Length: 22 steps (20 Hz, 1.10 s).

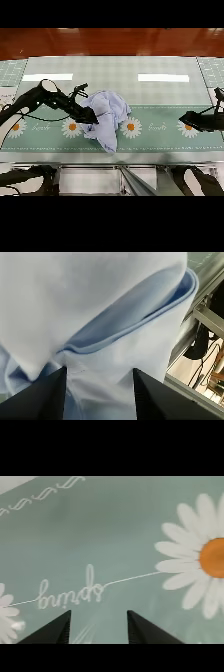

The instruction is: Fold the shirts.

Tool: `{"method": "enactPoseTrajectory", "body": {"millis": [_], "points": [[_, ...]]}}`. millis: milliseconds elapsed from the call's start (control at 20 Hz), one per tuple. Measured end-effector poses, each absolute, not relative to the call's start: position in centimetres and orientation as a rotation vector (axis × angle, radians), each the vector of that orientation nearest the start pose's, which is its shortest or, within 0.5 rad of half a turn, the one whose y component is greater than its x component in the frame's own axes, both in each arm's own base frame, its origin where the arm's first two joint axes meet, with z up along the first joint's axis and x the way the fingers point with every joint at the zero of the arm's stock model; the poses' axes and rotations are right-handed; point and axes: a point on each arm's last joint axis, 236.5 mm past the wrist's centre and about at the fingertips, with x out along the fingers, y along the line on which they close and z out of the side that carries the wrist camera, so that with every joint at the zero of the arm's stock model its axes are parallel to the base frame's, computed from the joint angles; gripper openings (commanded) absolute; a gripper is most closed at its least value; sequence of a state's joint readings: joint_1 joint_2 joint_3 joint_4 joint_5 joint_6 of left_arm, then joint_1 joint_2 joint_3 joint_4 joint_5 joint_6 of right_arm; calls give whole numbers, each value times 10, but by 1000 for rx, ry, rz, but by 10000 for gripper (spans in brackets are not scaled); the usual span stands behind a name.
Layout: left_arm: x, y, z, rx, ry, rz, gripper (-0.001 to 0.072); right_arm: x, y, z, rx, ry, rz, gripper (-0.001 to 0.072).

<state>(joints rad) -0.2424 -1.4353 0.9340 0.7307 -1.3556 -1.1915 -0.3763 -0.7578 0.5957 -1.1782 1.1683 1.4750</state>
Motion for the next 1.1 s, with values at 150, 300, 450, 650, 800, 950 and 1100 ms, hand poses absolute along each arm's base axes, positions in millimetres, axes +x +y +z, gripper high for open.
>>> {"method": "enactPoseTrajectory", "body": {"millis": [150, 300, 450, 650, 800, 950, 1100], "points": [[231, -257, -49, -401, 1704, -919, 226, 258, 10, -19, 609, 1225, 18, 404], [228, -266, -57, -384, 1713, -938, 22, 270, 29, -23, 676, 1228, 87, 403], [241, -255, -52, -412, 1672, -922, 22, 281, 63, -34, 674, 1259, 174, 403], [270, -222, -31, -487, 1579, -864, 22, 301, 105, -52, 674, 1311, 261, 403], [282, -202, -21, -531, 1536, -828, 22, 315, 138, -67, 663, 1373, 336, 403], [286, -195, -16, -546, 1521, -818, 22, 328, 164, -82, 651, 1422, 400, 402], [284, -195, -14, -544, 1521, -825, 22, 338, 181, -91, 651, 1463, 456, 366]]}}
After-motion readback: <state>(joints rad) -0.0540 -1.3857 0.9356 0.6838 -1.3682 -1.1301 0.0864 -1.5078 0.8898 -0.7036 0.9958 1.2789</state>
